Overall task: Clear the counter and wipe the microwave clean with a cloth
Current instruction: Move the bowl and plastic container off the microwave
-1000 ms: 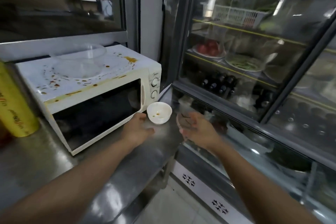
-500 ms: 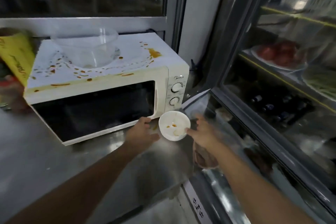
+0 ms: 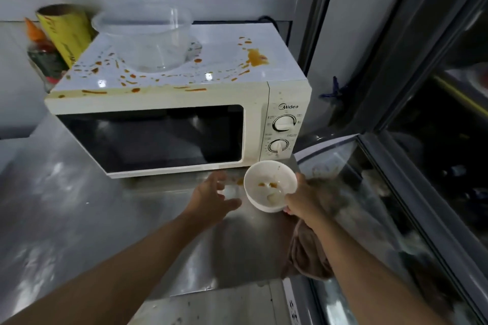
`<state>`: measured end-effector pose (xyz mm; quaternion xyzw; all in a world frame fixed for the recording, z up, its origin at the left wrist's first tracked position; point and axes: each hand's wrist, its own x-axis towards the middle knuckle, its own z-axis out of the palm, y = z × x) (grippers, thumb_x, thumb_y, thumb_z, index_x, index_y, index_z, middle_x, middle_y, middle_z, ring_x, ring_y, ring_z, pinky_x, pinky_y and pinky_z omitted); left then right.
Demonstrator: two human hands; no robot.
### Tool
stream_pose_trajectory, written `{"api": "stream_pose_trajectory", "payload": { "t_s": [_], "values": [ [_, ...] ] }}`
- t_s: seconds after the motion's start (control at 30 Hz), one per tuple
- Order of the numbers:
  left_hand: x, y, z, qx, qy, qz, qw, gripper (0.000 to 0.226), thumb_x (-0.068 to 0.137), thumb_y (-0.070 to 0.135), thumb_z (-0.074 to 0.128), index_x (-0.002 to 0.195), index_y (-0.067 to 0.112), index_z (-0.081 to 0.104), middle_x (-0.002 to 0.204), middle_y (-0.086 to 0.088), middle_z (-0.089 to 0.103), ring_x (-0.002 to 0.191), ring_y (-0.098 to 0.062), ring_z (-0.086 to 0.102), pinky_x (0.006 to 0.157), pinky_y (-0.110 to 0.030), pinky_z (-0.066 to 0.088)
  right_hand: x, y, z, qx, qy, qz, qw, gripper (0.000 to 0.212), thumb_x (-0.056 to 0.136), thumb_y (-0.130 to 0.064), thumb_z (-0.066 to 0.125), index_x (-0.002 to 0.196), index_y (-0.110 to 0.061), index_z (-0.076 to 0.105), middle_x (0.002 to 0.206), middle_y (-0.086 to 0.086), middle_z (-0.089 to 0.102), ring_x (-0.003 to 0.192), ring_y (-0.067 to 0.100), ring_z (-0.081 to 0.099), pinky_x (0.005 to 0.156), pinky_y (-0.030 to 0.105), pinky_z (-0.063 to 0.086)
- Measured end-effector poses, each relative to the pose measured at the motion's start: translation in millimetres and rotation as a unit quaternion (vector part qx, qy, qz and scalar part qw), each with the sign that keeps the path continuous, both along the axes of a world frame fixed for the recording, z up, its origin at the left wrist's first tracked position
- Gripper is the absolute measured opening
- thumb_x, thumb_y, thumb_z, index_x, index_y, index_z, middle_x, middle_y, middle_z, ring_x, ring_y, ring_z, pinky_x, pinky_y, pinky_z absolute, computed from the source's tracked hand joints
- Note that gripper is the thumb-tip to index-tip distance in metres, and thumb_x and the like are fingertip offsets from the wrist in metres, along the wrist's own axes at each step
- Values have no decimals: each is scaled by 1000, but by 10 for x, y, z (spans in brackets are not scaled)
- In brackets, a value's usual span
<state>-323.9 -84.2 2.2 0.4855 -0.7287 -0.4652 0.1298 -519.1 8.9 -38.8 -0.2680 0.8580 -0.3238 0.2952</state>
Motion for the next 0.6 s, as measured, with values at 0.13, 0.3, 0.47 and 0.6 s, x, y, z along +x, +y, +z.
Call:
{"api": "stream_pose_trajectory", "payload": {
  "t_s": [0.13, 0.3, 0.47, 0.6],
  "values": [
    [87, -16, 10, -4, 6, -5, 1000, 63, 70, 19, 80, 125, 15, 50, 104, 1, 54, 81, -13, 57, 71, -25, 44, 64, 6, 4, -9, -21, -36, 999, 53, 81, 1, 53, 129, -16, 39, 124, 14, 45, 100, 30, 49, 45, 31, 53],
    [295, -45, 169, -6, 21, -16, 1000, 58, 73, 19, 78, 123, 19, 49, 108, 1, 54, 87, -15, 58, 60, -20, 45, 258, 108, 219, -22, -11, -39, 999, 51, 83, 2, 46, 129, -19, 41, 122, 10, 47, 98, 31, 55, 53, 36, 58],
    [574, -135, 529, -29, 40, -18, 999, 60, 73, 17, 75, 126, 18, 47, 104, -1, 59, 89, -18, 59, 71, -21, 45, 550, 168, 691, -59, -10, -38, 997, 50, 84, 2, 42, 128, -22, 44, 113, 4, 49, 84, 25, 58, 54, 37, 59],
    [847, -272, 896, -26, 85, -19, 996, 61, 74, 20, 76, 127, 20, 46, 112, -2, 57, 96, -19, 62, 76, -29, 52, 812, 111, 1175, -77, 14, -26, 997, 47, 85, 2, 42, 125, -22, 47, 113, 5, 49, 99, 29, 54, 51, 35, 58]
  ]
}}
